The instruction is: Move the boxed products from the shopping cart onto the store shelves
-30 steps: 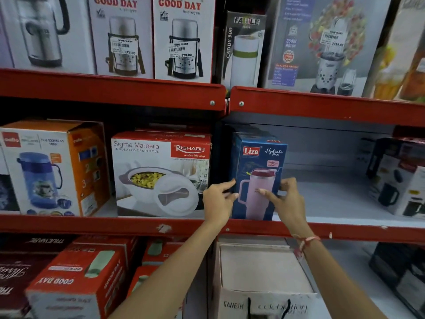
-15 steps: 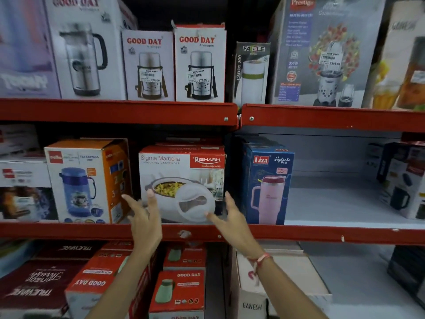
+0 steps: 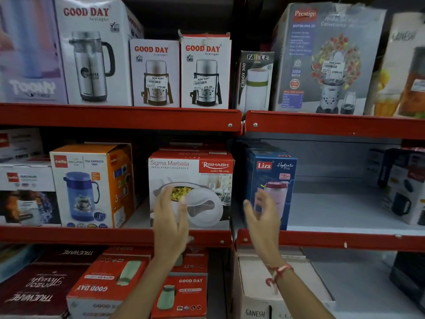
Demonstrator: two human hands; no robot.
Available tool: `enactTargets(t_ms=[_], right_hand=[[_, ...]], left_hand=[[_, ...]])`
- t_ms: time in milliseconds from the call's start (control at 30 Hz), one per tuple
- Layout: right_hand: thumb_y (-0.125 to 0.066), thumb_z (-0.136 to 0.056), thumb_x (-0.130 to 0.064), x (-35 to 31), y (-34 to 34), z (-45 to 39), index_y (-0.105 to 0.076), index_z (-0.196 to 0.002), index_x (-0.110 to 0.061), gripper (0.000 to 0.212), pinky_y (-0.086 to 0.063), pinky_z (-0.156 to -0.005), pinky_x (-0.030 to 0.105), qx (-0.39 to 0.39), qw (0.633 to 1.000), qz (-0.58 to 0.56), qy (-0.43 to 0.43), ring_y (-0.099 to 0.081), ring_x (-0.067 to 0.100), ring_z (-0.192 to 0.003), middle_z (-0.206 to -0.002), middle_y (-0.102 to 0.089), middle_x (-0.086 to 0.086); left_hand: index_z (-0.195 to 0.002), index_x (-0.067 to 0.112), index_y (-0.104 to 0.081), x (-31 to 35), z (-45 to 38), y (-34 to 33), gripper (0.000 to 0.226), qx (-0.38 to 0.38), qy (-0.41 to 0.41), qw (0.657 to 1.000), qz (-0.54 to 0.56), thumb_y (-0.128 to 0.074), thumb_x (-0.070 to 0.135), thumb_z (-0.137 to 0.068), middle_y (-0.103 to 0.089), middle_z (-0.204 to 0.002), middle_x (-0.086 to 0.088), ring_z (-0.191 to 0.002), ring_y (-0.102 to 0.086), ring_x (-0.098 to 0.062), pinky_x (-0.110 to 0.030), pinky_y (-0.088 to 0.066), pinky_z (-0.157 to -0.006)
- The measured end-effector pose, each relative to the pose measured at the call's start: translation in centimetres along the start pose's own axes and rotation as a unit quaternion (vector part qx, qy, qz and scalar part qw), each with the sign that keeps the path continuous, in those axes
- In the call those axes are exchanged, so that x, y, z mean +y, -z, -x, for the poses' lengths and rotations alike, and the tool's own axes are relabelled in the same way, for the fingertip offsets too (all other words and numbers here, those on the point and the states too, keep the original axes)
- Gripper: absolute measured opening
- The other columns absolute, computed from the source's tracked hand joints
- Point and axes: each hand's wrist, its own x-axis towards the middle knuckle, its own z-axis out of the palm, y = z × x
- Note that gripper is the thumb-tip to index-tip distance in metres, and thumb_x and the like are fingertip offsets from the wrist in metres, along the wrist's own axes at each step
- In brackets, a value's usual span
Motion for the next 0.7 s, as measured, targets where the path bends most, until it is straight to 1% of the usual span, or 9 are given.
enactTargets(t_ms=[67,133,167,233,300,400,467,600,700], right_hand=[[-0.061,-0.089,-0.03,0.6,1.8,-1.1,-0.043,-0.131,-0.025,0.045,-0.054,-0.087,0.033,0.099,0.995,0.003,0.008,-0.051,0.022,-0.121,-0.135,-0.047,0.003],[-0.063,-0.088,-0.029,1.6,3.5,-2.1,-0.037,-0.136,-0.021,0.055,-0.049,-0.09,0.031,0.14,0.99,0.018,-0.015,-0.04,0.025,-0.13,-0.141,-0.039,0.009],[-0.064,-0.088,-0.029,2.2,4.2,-2.5,-0.032,-0.141,-0.02,0.063,-0.043,-0.097,0.034,0.132,0.99,0.027,-0.037,-0.033,0.026,-0.135,-0.147,-0.034,0.009],[-0.064,-0.088,-0.029,3.2,5.0,-2.7,-0.021,-0.148,-0.019,0.075,-0.033,-0.109,0.045,0.078,0.994,0.022,-0.077,-0.026,0.027,-0.142,-0.155,-0.025,0.01],[-0.062,-0.089,-0.028,3.9,5.4,-2.5,-0.011,-0.151,-0.019,0.08,-0.033,-0.109,0.044,0.024,0.995,-0.003,-0.1,-0.032,0.029,-0.14,-0.156,-0.027,0.01],[-0.06,-0.091,-0.026,4.5,5.9,-2.1,-0.008,-0.151,-0.021,0.08,-0.036,-0.095,0.032,-0.007,0.994,-0.013,-0.106,-0.044,0.028,-0.132,-0.151,-0.038,0.01],[-0.06,-0.091,-0.024,4.6,6.2,-2.2,-0.009,-0.151,-0.021,0.079,-0.036,-0.092,0.03,-0.008,0.994,-0.014,-0.111,-0.045,0.027,-0.131,-0.15,-0.04,0.01],[-0.061,-0.091,-0.021,4.3,6.5,-2.1,-0.008,-0.151,-0.018,0.08,-0.037,-0.094,0.031,-0.024,0.993,-0.001,-0.113,-0.045,0.027,-0.131,-0.15,-0.04,0.011],[-0.063,-0.09,-0.02,3.4,6.4,-2.0,-0.009,-0.151,-0.019,0.082,-0.038,-0.107,0.043,-0.02,0.995,0.006,-0.098,-0.037,0.029,-0.138,-0.154,-0.031,0.01]], left_hand=[[-0.131,0.027,-0.041,2.2,0.5,-2.5,0.043,-0.077,-0.032,0.996,0.028,-0.033,0.047,-0.094,-0.058,-0.128,0.004,-0.104,-0.056,-0.001,-0.022,-0.049,-0.09],[-0.137,0.035,-0.034,4.3,1.2,-5.2,0.051,-0.198,-0.01,0.977,0.081,-0.03,0.058,-0.092,-0.056,-0.133,0.01,-0.107,-0.051,0.01,-0.019,-0.046,-0.094],[-0.141,0.036,-0.027,5.1,1.6,-6.5,0.058,-0.253,0.015,0.961,0.113,-0.028,0.063,-0.09,-0.049,-0.141,0.011,-0.117,-0.047,0.01,-0.019,-0.04,-0.1],[-0.147,0.038,-0.009,6.2,2.2,-8.9,0.075,-0.337,0.079,0.927,0.142,-0.022,0.073,-0.083,-0.028,-0.156,0.007,-0.138,-0.03,-0.004,-0.03,-0.025,-0.115],[-0.147,0.039,0.007,6.8,2.5,-10.2,0.084,-0.389,0.13,0.904,0.12,-0.014,0.079,-0.076,-0.023,-0.158,0.002,-0.144,-0.021,-0.018,-0.043,-0.015,-0.117],[-0.145,0.039,0.014,7.1,2.6,-10.9,0.086,-0.393,0.157,0.899,0.111,-0.01,0.08,-0.073,-0.036,-0.152,-0.007,-0.14,-0.031,-0.025,-0.047,-0.019,-0.115],[-0.145,0.04,0.013,7.2,2.6,-10.9,0.085,-0.388,0.157,0.901,0.116,-0.011,0.08,-0.073,-0.036,-0.152,-0.006,-0.139,-0.031,-0.024,-0.046,-0.019,-0.115],[-0.145,0.039,0.013,7.3,2.5,-10.7,0.087,-0.396,0.162,0.898,0.108,-0.011,0.08,-0.072,-0.027,-0.156,-0.001,-0.143,-0.023,-0.025,-0.049,-0.015,-0.116],[-0.146,0.038,0.014,7.6,2.3,-10.1,0.088,-0.412,0.15,0.892,0.113,-0.011,0.079,-0.072,-0.028,-0.156,-0.002,-0.143,-0.025,-0.025,-0.047,-0.018,-0.116]])
